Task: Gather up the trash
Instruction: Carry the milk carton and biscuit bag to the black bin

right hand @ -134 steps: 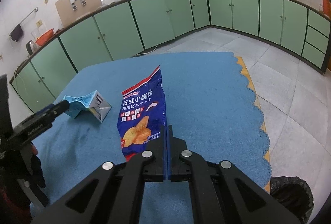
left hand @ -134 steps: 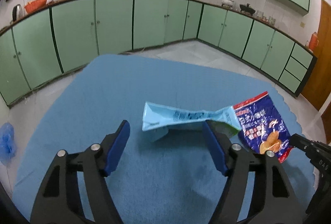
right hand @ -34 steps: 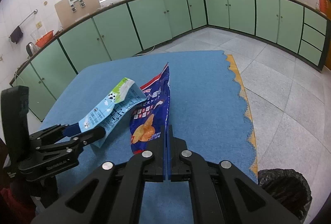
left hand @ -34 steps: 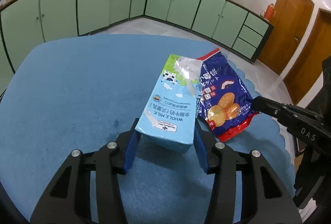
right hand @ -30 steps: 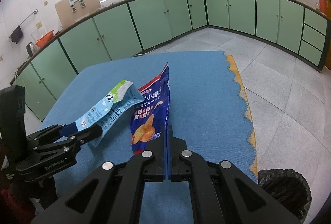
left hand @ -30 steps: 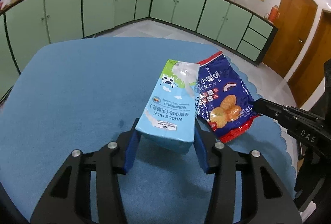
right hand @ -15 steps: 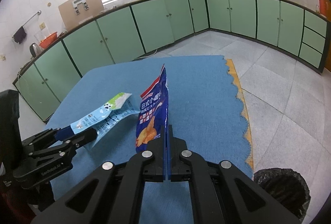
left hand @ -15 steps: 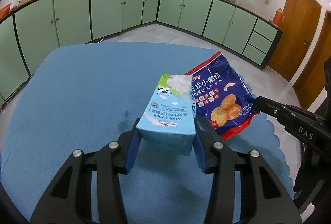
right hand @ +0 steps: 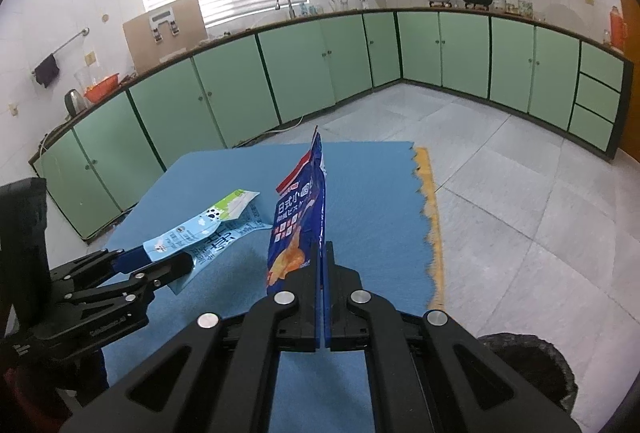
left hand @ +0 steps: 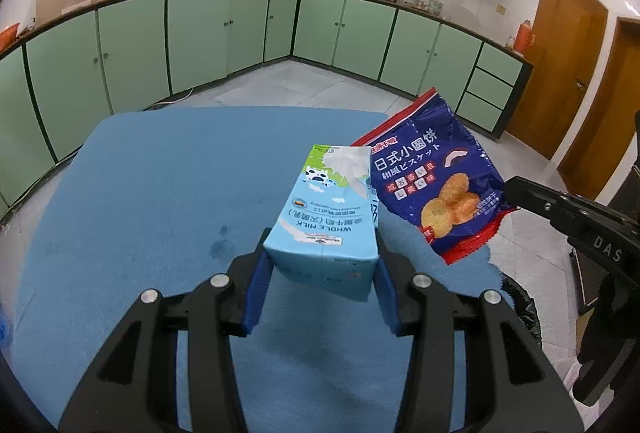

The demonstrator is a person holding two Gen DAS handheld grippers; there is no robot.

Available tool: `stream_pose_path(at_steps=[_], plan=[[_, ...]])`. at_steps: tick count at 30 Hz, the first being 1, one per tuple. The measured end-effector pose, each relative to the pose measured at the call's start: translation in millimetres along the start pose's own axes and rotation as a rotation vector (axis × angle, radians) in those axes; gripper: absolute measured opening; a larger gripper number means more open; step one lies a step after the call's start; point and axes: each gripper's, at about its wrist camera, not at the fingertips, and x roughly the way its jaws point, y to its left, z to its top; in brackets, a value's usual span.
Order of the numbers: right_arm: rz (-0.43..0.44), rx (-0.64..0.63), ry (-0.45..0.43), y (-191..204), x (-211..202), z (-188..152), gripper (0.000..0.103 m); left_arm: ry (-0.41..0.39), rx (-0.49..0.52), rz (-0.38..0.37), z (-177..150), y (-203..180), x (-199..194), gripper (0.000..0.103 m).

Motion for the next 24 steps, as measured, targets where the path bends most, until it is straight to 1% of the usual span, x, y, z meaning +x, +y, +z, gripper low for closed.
stream_pose_path(at_steps=[7, 14, 18, 24], plan=[[-0.028, 0.014, -0.038, -15, -34, -3, 0.001, -0.029, 0.029, -0.030, 3, -24, -12, 0.044], [-0.096, 0.054, -0.074, -45, -79, -17, 0.001, -0.043, 0.074, -0.080, 2, -63, -19, 0.044], [-0.144, 0.076, -0.091, -64, -105, -28, 0.001, -0.045, 0.109, -0.126, -3, -93, -22, 0.044], [-0.233, 0.134, -0.113, -101, -150, -52, 0.001, -0.037, 0.174, -0.221, -15, -152, -21, 0.044]])
